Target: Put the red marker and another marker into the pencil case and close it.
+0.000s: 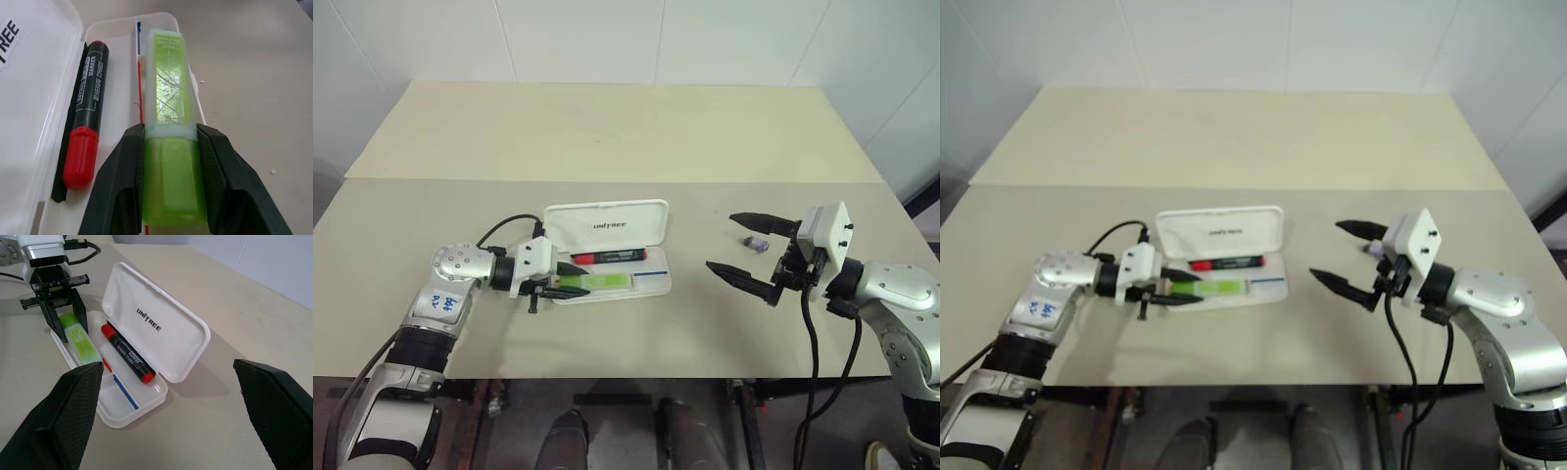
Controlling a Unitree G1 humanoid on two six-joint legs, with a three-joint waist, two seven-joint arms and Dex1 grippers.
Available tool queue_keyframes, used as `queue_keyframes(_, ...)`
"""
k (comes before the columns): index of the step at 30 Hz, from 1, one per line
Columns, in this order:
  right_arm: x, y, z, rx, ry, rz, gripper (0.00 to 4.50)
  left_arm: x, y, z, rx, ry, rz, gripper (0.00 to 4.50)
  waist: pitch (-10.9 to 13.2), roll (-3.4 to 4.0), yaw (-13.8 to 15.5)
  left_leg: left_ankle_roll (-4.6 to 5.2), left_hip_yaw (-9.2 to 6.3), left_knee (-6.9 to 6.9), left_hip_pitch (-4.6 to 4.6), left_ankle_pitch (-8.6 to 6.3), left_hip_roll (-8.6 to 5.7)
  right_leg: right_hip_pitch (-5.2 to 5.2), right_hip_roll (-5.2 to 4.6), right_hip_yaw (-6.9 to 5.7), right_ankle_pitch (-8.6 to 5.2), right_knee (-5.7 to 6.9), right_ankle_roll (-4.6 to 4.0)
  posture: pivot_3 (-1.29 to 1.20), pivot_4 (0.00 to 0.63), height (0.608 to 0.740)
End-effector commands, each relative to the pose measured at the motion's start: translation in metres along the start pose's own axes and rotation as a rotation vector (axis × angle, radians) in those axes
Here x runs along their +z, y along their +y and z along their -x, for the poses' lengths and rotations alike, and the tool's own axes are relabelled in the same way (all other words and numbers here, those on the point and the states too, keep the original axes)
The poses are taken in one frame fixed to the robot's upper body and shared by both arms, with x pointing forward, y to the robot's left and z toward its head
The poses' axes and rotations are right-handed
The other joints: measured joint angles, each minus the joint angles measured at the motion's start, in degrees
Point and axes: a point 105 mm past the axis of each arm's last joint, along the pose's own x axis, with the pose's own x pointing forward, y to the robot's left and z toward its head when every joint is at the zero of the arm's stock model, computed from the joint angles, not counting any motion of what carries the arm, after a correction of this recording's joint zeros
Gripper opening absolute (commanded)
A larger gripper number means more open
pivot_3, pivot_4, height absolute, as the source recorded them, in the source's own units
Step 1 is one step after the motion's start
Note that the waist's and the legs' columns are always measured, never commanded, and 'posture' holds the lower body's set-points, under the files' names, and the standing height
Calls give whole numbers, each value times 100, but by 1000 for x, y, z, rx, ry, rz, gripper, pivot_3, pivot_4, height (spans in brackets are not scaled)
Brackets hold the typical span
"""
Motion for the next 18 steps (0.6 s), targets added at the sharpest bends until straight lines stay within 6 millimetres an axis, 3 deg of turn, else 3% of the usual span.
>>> queue_keyframes(1, 14, -2, 3, -14, -37, 48, 4500, 4, 1, 4, -10, 10, -22, 2422, 0, 0, 0, 0, 0, 0, 0, 0, 0, 0, 0, 0, 0, 0, 0, 0, 150, 740)
queue_keyframes(7, 14, -2, 1, -12, -41, 47, 4500, 7, 3, 4, -4, -3, -46, 4359, 0, 0, 2, 0, 0, 0, 0, 0, 0, 0, 0, 0, 0, 1, 0, 0, 150, 740)
queue_keyframes(18, 13, -3, -2, -1, -44, 40, 4500, 16, 9, 4, 41, -58, -55, 4475, 0, 0, 4, 0, 0, 0, 0, 1, 0, 0, 0, 0, 0, 3, 1, 0, 150, 740)
